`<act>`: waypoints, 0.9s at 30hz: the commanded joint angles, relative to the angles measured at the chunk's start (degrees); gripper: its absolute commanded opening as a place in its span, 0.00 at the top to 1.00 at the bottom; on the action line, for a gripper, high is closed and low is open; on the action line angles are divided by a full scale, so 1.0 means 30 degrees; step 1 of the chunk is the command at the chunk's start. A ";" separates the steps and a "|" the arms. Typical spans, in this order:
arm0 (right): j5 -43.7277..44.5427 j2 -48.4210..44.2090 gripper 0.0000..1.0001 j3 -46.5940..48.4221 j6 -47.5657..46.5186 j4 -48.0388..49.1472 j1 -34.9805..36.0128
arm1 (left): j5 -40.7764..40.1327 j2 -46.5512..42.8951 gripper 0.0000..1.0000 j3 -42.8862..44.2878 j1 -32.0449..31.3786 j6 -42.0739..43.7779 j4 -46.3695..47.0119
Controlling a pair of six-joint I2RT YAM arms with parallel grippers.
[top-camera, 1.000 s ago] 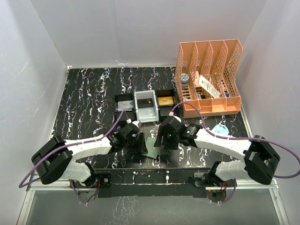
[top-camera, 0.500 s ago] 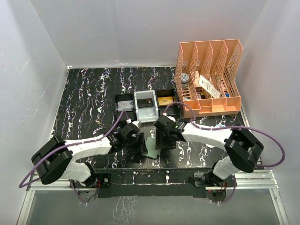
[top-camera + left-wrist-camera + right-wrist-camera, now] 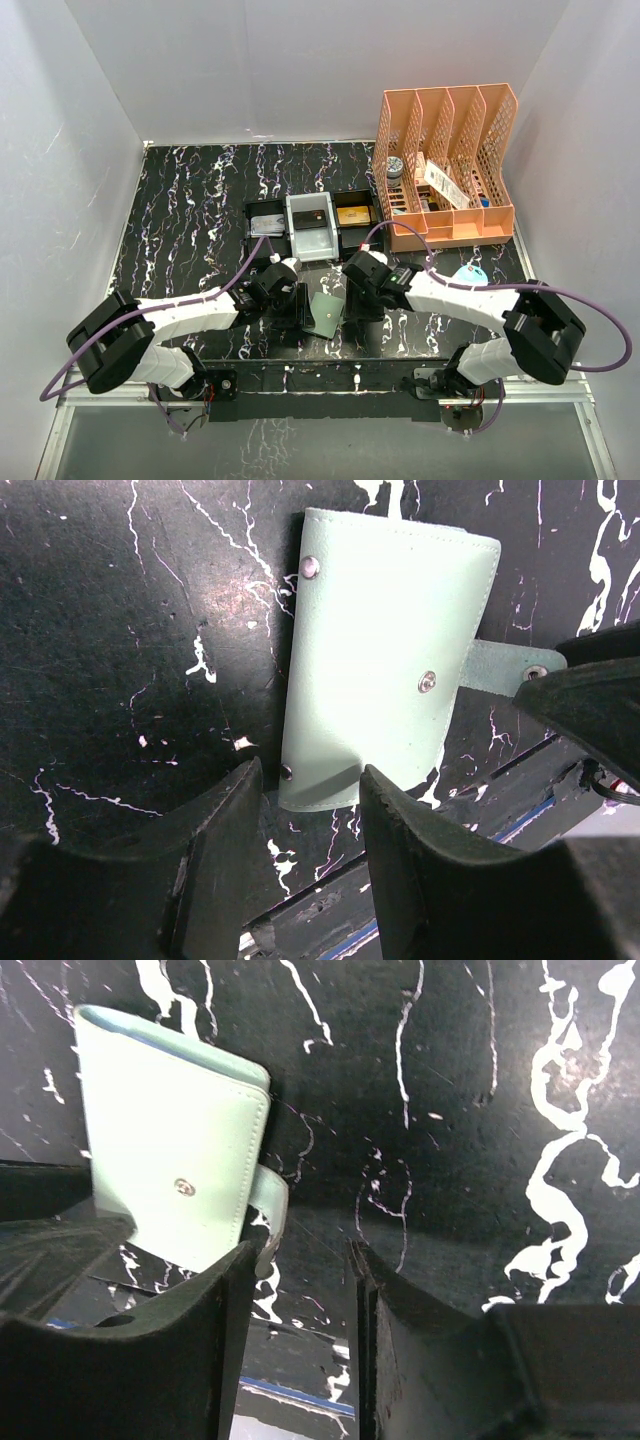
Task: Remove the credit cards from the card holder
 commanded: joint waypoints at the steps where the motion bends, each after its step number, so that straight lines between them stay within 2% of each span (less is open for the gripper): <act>1: -0.0220 0.0021 0.64 -0.0135 0.0293 0.2462 -0.0340 | -0.0227 -0.0389 0.56 0.0141 -0.0060 0.0345 -0.0991; 6: -0.0789 0.1198 0.78 0.0094 0.0232 0.2604 -0.0418 | -0.0373 -0.0484 0.56 0.0234 -0.0074 0.0329 -0.1200; 9: -0.0753 0.1065 0.83 -0.0393 0.0289 0.2513 -0.0426 | -0.0499 -0.0643 0.56 0.0151 -0.0082 0.0292 -0.1330; 13: -0.0910 0.0332 0.85 -0.1321 0.0628 0.2980 -0.0415 | -0.0573 -0.0695 0.56 0.0123 -0.0089 0.0285 -0.1297; 16: -0.1095 0.0002 0.94 -0.1672 0.0665 0.3470 -0.0411 | -0.0530 -0.0809 0.56 0.0123 -0.0106 0.0257 -0.1185; 18: -0.1360 -0.0310 1.00 -0.1676 0.0448 0.3918 -0.0412 | -0.0628 -0.1270 0.50 0.0032 -0.0155 0.0220 -0.1034; 23: -0.1568 -0.1531 1.00 -0.0601 -0.0476 0.4712 -0.0410 | -0.2074 -0.3963 0.32 -0.0474 -0.0164 -0.0214 -0.1552; 27: -0.4016 -0.1564 1.00 0.0803 -0.1792 0.5894 -0.0406 | -0.4261 -0.6926 0.08 -0.0981 -0.0167 -0.0811 -0.2812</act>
